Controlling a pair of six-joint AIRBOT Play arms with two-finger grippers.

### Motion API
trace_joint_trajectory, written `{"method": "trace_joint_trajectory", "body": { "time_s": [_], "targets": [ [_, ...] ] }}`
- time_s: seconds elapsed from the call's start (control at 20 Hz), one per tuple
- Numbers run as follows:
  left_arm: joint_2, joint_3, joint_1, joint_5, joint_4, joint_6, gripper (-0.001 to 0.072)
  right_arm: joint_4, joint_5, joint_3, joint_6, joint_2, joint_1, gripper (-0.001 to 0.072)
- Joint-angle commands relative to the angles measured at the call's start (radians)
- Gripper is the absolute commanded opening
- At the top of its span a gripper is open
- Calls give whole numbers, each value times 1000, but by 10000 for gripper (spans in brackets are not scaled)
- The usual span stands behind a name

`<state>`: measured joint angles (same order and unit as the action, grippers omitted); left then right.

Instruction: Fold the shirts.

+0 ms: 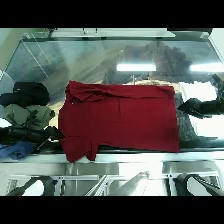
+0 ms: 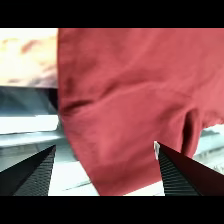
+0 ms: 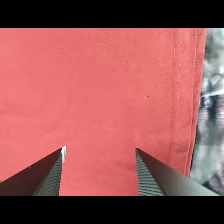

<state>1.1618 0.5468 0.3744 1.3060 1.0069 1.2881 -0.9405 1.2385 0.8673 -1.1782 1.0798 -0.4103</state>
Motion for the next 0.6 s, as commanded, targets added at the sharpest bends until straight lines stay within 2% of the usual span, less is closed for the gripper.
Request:
{"method": "trace_joint_trajectory", "body": {
  "time_s": [0.0,0.15,0.3,0.55],
  "targets": [
    [120,22,0,45,20,7,713,2,-1,-1,3,-1,1,503],
    [183,22,-14,7,-19,-9,713,2,-4,-1,3,-1,1,503],
    [211,22,-101,-23,-150,-80,712,2,-8,-1,3,-1,1,503],
    [214,22,-240,64,-169,-87,712,2,-8,-1,3,-1,1,503]
  ]
}}
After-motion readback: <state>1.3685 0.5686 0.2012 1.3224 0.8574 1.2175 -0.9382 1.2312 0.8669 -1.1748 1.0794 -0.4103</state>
